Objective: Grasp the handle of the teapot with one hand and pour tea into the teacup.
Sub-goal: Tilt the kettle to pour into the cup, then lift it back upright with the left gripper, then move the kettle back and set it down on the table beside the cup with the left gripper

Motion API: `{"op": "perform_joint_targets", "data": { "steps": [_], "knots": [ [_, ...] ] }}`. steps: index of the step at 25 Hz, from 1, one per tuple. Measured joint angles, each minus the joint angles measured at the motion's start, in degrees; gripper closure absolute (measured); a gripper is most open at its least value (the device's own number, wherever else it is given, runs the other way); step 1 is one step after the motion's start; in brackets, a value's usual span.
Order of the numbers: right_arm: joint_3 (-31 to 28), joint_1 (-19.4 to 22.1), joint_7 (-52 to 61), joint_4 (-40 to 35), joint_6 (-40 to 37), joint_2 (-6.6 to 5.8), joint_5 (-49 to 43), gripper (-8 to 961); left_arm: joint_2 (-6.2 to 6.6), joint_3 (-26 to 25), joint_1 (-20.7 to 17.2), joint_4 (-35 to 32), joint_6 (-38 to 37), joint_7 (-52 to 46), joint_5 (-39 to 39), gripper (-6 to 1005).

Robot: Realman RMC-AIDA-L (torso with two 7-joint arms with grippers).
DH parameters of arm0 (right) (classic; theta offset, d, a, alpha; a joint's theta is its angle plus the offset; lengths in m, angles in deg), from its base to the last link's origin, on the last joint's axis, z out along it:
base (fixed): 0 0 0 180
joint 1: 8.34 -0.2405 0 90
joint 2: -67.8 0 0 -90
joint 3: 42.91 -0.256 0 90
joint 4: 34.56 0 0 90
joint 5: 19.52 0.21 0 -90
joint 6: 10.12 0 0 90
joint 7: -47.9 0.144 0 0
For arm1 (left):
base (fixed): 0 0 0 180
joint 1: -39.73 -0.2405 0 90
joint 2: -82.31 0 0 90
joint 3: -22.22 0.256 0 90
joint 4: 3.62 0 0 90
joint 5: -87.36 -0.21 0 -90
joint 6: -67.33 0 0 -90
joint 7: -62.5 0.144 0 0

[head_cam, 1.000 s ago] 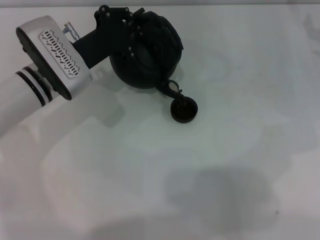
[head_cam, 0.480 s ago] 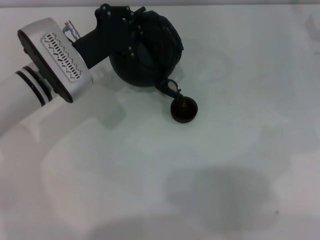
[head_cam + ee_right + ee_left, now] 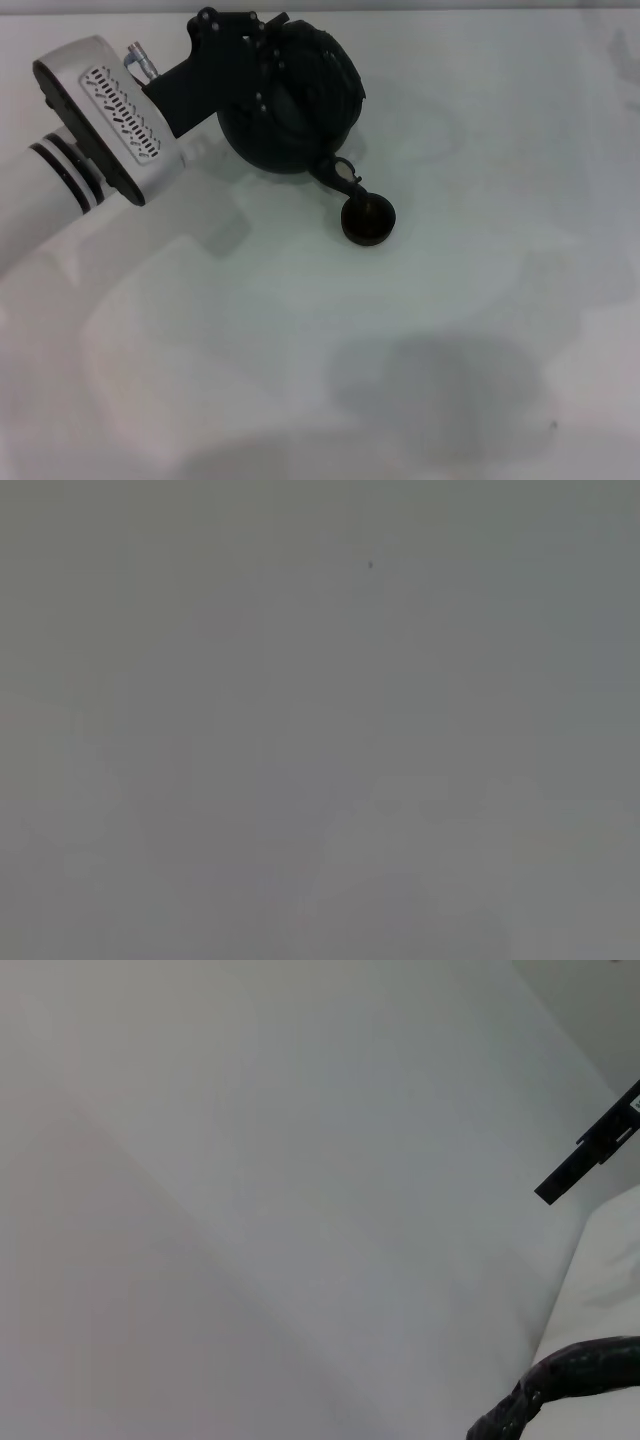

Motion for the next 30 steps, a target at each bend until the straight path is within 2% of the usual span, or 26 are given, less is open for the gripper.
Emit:
{"op": "perform_joint_targets", "data": {
  "steps": [10, 22, 26, 30],
  "knots": [
    [0.0, 0.0, 0.0, 0.1, 0.0, 0.03, 0.0, 124, -0.30, 0.0, -0.5, -1.4, 0.5, -0.8, 0.5, 907],
    [-0.1, 0.2, 0.1, 0.3, 0.3, 0.11, 0.0, 124, -0.34, -0.5, -1.3, -2.2, 0.7, -9.3, 0.6, 905],
    [-0.1, 0.3, 0.1, 0.3, 0.3, 0.11, 0.0, 124, -0.44, -3.1, -3.1, -3.7, 0.8, -10.6, 0.6, 905],
    [-0.1, 0.2, 0.1, 0.8, 0.4, 0.11, 0.0, 124, -0.59, -7.7, -7.4, -7.9, 0.8, -11.4, 0.7, 905]
  ]
}}
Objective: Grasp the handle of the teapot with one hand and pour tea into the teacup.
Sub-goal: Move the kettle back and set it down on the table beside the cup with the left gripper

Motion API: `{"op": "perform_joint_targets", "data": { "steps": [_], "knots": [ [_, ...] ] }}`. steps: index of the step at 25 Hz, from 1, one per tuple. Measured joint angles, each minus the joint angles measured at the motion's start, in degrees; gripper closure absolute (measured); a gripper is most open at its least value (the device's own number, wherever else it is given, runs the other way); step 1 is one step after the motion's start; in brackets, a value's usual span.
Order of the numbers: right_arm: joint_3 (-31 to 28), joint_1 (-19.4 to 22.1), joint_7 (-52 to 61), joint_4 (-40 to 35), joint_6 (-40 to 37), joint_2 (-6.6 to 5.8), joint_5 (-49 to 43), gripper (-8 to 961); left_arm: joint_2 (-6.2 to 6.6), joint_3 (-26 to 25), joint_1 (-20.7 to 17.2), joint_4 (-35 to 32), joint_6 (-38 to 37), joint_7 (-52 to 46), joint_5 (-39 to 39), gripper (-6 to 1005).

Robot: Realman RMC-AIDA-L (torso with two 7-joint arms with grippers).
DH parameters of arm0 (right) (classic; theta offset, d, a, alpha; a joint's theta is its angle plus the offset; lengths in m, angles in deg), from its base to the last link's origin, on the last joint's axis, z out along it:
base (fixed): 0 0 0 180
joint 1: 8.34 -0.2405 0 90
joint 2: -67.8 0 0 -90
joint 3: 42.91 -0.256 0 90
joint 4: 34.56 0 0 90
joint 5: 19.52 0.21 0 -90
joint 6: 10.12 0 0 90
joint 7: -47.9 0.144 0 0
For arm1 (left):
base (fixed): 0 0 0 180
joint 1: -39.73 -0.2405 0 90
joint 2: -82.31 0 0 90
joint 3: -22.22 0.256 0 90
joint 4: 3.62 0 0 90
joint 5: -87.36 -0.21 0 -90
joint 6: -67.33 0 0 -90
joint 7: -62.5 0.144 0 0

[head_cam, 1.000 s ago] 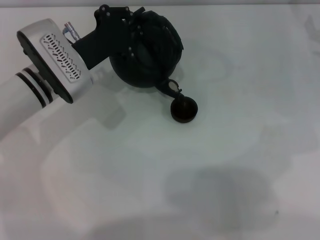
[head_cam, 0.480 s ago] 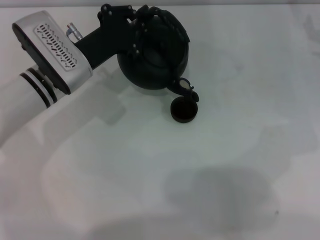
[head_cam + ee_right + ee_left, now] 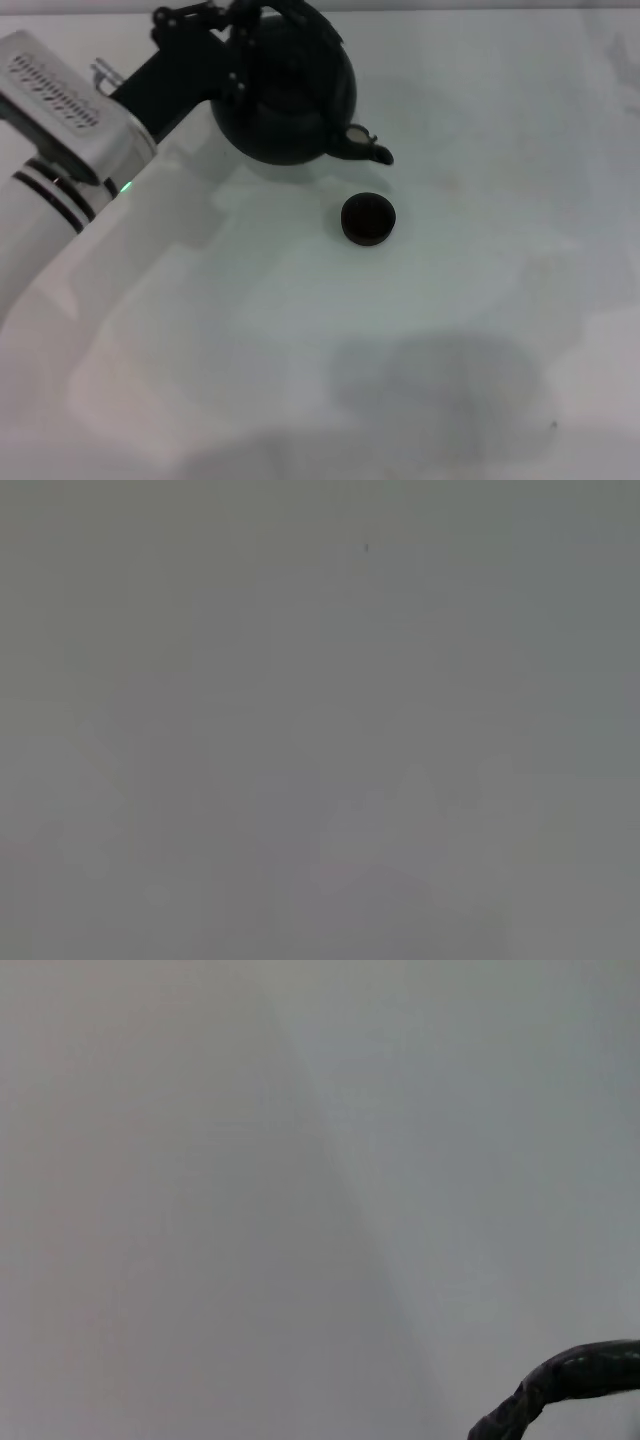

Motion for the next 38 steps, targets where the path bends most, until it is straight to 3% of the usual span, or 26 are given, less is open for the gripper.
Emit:
{"op": "perform_joint_targets", "data": {
  "steps": [4, 9, 20, 30, 38],
  "knots": [
    [0.0, 0.0, 0.0, 0.1, 0.0, 0.00, 0.0, 124, -0.30, -3.7, -4.4, -3.7, 0.0, -0.3, 0.7, 905],
    [0.0, 0.0, 0.1, 0.1, 0.0, 0.00, 0.0, 124, -0.55, -3.8, -7.5, -5.4, 0.0, -3.4, 5.3, 906],
    [0.0, 0.1, 0.7, 0.0, 0.0, 0.00, 0.0, 124, -0.79, -1.6, -9.9, -5.5, 0.0, -10.6, 7.4, 896],
    [0.0, 0.5, 0.7, 0.0, -0.2, -0.04, 0.0, 124, -0.76, 2.5, -14.5, -6.4, 0.0, -10.4, 16.4, 875],
    [0.0, 0.1, 0.7, -0.1, -0.4, -0.15, 0.0, 124, -0.68, 2.9, -14.3, -5.9, 0.0, -10.7, 16.5, 858]
  ]
}}
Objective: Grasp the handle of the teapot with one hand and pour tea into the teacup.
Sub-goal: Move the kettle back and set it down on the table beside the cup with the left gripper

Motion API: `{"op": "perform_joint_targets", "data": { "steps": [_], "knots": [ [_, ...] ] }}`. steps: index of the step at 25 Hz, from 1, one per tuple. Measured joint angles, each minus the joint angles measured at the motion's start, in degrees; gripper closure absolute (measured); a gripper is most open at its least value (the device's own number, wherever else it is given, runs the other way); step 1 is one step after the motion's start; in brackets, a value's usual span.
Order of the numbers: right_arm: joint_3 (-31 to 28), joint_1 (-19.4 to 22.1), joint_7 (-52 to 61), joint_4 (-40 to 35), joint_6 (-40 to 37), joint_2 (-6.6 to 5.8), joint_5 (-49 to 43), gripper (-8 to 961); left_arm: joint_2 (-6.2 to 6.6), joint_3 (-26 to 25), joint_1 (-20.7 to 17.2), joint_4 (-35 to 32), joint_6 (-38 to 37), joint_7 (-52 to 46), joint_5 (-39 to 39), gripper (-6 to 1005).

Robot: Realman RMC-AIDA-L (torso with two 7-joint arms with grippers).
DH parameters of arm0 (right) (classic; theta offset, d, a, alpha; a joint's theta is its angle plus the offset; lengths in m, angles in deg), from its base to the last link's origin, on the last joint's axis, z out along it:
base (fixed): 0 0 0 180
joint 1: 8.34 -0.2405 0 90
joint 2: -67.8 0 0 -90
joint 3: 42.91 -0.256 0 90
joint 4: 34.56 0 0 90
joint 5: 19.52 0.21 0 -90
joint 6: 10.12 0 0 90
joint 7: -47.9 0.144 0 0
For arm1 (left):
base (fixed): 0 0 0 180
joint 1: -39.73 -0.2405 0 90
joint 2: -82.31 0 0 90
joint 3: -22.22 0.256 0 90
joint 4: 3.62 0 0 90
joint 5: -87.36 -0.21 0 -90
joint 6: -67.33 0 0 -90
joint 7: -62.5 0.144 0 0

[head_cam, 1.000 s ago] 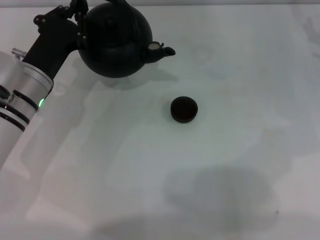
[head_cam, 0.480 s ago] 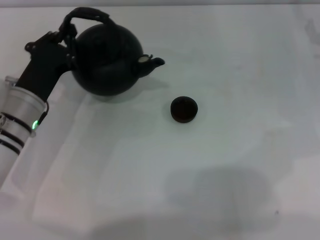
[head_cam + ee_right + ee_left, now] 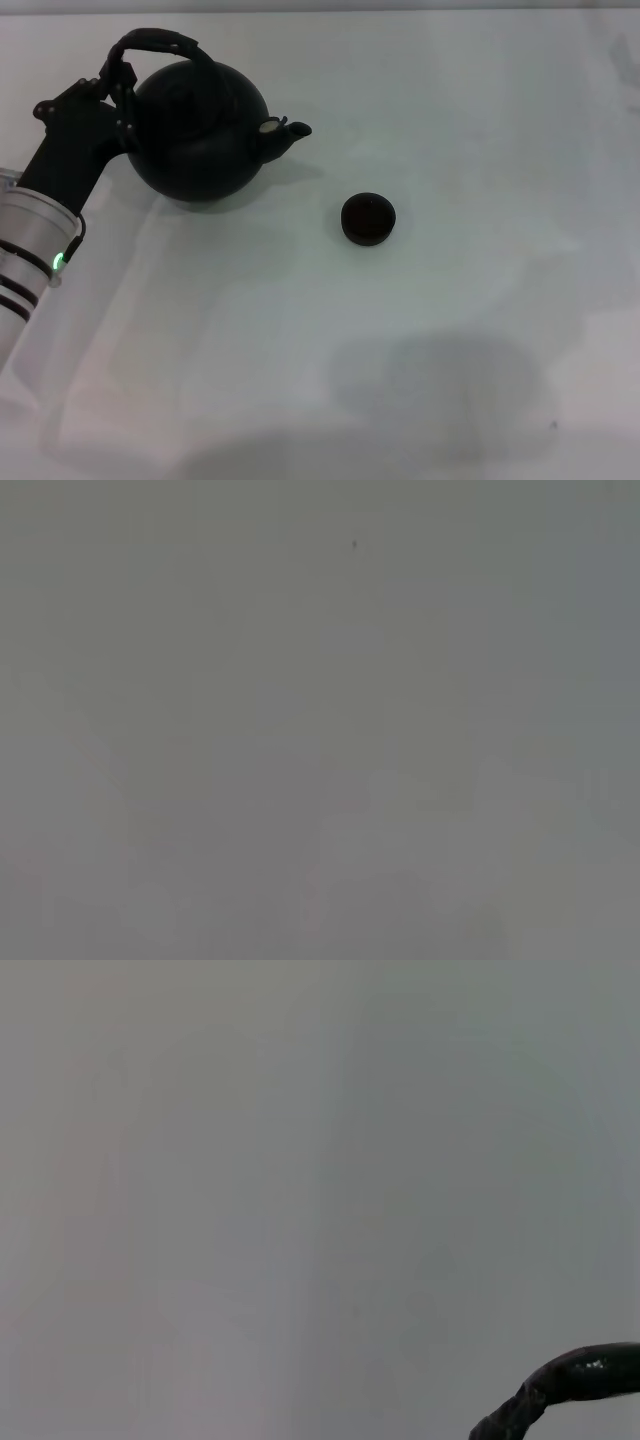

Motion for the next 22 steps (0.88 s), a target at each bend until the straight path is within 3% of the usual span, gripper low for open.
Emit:
{"op": "perform_joint_targets", "data": {
  "steps": [22],
  "knots": [
    [-1.5, -0.2, 0.0, 0.0, 0.0, -0.12, 0.0, 124, 0.16, 0.1, 2.3, 0.2, 6.9, -0.7, -0.1, 810]
  ]
}}
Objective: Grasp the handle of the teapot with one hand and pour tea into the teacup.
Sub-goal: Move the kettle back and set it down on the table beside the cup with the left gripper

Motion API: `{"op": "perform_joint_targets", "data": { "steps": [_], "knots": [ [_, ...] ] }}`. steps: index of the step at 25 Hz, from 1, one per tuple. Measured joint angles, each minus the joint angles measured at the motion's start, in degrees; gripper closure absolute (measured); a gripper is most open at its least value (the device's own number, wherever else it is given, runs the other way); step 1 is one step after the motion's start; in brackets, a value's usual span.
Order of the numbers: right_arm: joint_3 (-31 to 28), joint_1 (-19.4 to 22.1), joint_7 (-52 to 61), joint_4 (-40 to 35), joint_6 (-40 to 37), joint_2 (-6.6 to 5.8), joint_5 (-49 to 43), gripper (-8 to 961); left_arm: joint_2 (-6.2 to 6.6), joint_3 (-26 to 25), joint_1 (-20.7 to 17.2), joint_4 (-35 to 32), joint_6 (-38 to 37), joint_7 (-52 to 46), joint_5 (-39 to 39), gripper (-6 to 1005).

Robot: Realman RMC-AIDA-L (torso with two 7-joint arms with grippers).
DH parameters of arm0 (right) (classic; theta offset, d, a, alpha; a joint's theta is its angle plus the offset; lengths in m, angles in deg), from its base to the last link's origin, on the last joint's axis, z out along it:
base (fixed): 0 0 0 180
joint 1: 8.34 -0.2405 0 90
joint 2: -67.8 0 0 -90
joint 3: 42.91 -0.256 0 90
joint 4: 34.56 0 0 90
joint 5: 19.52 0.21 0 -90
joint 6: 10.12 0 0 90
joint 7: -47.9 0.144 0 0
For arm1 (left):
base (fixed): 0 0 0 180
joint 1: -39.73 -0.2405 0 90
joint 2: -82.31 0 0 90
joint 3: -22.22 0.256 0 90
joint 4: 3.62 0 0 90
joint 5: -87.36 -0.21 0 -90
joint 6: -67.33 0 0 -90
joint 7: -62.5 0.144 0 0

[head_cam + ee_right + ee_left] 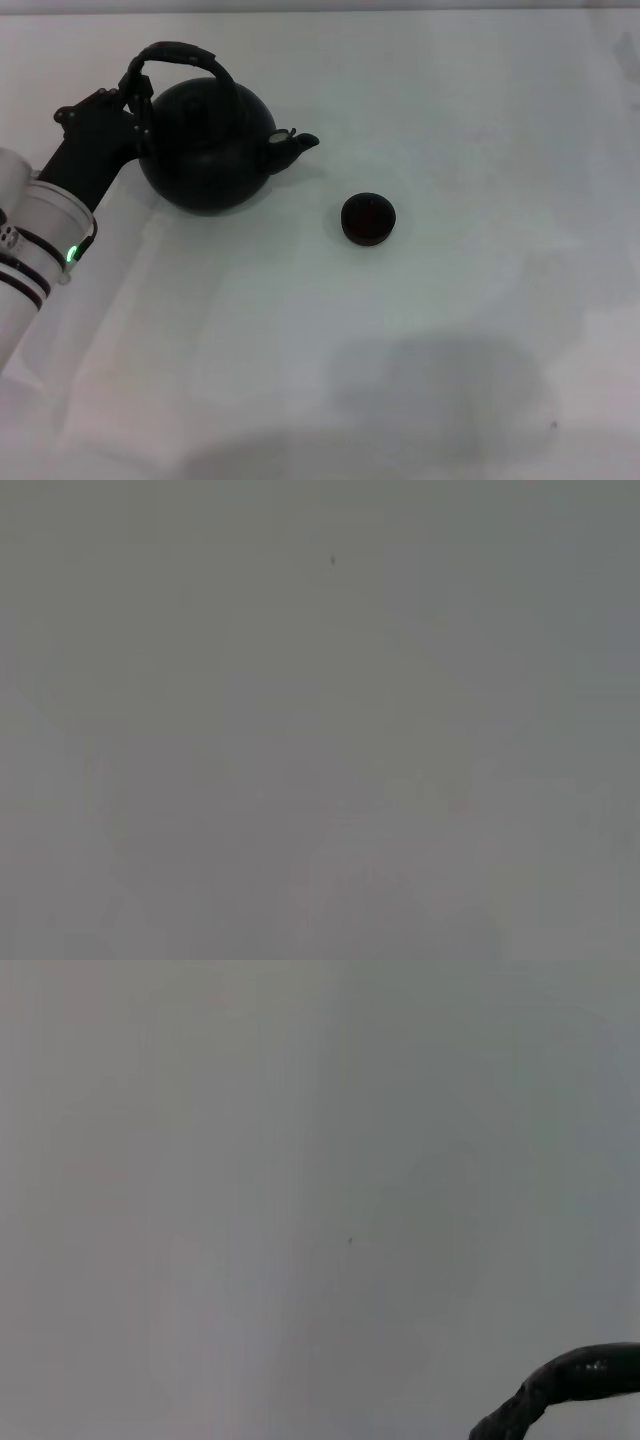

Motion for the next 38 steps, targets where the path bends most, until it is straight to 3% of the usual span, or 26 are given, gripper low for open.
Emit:
{"op": "perform_joint_targets", "data": {
  "steps": [8, 20, 21, 26, 38],
  "knots": [
    [0.0, 0.0, 0.0, -0.1, 0.1, 0.00, 0.0, 124, -0.02, -0.3, 0.1, -0.2, 0.4, -1.6, 0.1, 793],
    [0.0, 0.3, -0.1, -0.1, 0.2, -0.09, 0.0, 124, 0.38, 0.0, -1.1, 0.5, -1.8, -4.0, -0.3, 541],
    [0.0, 0.3, -0.1, -0.1, 0.2, -0.09, 0.0, 124, 0.39, 0.0, -1.1, 0.6, -1.8, -4.0, -0.3, 308],
    [0.0, 0.4, -0.2, -0.1, 0.1, -0.09, 0.0, 124, 0.37, 0.0, -1.3, 1.0, -2.1, -4.0, -0.5, 212],
    [0.0, 0.5, -0.4, 0.1, 0.0, -0.15, 0.0, 124, 0.08, 0.2, -4.4, 0.3, -5.2, -4.0, -0.5, 212]
  ]
}}
